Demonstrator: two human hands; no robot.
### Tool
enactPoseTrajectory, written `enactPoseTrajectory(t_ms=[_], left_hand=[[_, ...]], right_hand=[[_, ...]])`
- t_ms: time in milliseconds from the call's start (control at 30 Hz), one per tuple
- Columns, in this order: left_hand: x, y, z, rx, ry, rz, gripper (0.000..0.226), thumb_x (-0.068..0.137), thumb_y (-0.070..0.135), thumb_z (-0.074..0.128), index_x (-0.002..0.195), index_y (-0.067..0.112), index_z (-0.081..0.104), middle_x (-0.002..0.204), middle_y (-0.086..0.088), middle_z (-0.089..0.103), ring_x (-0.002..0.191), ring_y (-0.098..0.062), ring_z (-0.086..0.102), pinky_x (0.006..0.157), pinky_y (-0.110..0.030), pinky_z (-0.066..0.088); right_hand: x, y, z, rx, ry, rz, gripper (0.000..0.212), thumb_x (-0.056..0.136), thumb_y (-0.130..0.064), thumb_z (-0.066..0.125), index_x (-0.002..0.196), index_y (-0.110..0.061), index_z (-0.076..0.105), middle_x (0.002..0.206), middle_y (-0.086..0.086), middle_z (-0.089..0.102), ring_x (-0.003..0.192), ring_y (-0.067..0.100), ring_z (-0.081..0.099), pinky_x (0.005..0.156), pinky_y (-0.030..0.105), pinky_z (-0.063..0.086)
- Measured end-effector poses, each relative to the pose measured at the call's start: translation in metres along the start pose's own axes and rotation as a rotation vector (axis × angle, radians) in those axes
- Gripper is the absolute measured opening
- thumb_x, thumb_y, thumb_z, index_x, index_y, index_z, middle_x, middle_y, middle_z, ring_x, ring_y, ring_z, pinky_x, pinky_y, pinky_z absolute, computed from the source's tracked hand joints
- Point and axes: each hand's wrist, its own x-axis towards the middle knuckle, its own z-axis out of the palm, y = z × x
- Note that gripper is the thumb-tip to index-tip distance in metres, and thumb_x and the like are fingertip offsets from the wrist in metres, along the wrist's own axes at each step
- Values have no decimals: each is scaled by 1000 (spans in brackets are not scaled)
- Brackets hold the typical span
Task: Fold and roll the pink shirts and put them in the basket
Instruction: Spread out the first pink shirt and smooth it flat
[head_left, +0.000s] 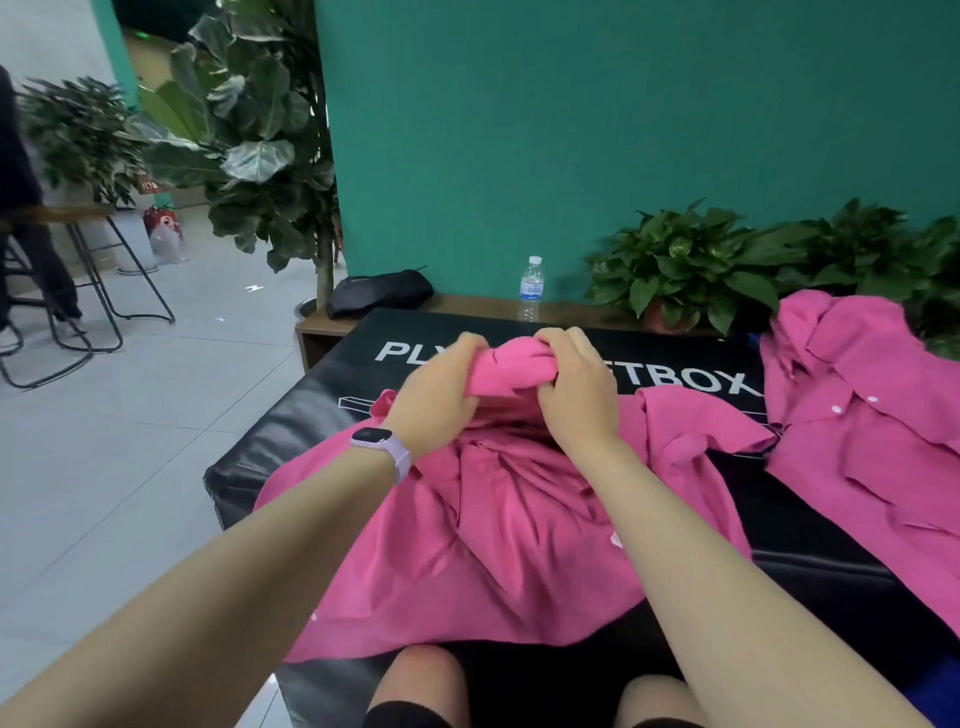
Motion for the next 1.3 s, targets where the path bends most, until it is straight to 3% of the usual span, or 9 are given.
enactPoseTrajectory(t_ms=[167, 267, 433, 533, 667, 800, 933, 1133, 1300], left_hand=[[-2, -57, -22, 124, -18, -196, 50, 73, 2, 45, 113, 28, 34, 79, 3, 55, 70, -33, 56, 60, -42, 46], [-16, -83, -23, 163, -74, -280, 51, 74, 6, 47, 118, 29, 34, 85, 2, 58, 76, -36, 58, 61, -40, 44], [-42, -92, 7, 237, -328, -173, 57, 89, 37, 51, 143, 34, 34, 141, 3, 52, 125, -26, 54, 97, -44, 48], [-48, -97, 7, 197, -244, -139, 42, 91, 51, 50, 130, 35, 42, 128, 12, 57, 118, -19, 55, 86, -37, 46], [-51, -96, 8, 139, -128, -268, 31, 97, 53, 48, 112, 27, 39, 97, 2, 65, 93, -29, 61, 70, -38, 38], [-5, -98, -3, 253, -279, -416, 39, 101, 54, 42, 106, 16, 37, 104, -17, 66, 99, -41, 63, 81, -45, 47], [52, -100, -17, 264, -178, -400, 38, 99, 53, 45, 102, 17, 35, 93, -7, 59, 86, -37, 61, 69, -42, 43], [99, -121, -13, 217, -16, -410, 54, 92, 63, 52, 97, 14, 30, 92, -10, 57, 75, -33, 57, 62, -40, 39], [111, -131, 17, 435, 41, -673, 42, 100, 40, 54, 120, 5, 42, 124, -23, 52, 114, -43, 52, 92, -48, 41]], right_hand=[[-35, 35, 10, -476, -625, 55, 42, 94, -35, 59, 131, -20, 44, 119, 7, 64, 103, 35, 65, 74, 39, 45], [-56, 56, 2, -470, -558, 174, 41, 90, -24, 59, 129, -21, 46, 121, 5, 63, 103, 34, 65, 77, 39, 48], [-24, 65, -19, -371, -367, 302, 29, 88, -9, 57, 111, -25, 63, 107, 5, 70, 98, 34, 65, 71, 37, 42], [27, 59, -49, -236, -564, 334, 21, 85, -10, 64, 96, -26, 70, 99, 4, 71, 94, 28, 65, 75, 35, 51], [85, 61, -105, -186, -913, 457, 12, 83, -9, 73, 80, -20, 76, 67, 2, 68, 55, 14, 59, 48, 23, 47], [111, 61, -87, -343, -689, 455, 31, 81, 2, 52, 80, -21, 73, 82, 11, 69, 78, 30, 65, 61, 32, 54], [114, 81, -39, -454, -388, 453, 47, 90, -5, 50, 128, -28, 65, 124, 16, 65, 114, 39, 61, 90, 41, 48], [122, 148, -5, -413, -255, 340, 13, 96, -24, 57, 89, -14, 62, 97, 19, 67, 91, 44, 63, 68, 39, 40], [117, 203, 17, -362, -331, 495, 23, 87, -38, 72, 77, -23, 58, 82, 7, 62, 87, 38, 65, 69, 35, 39]])
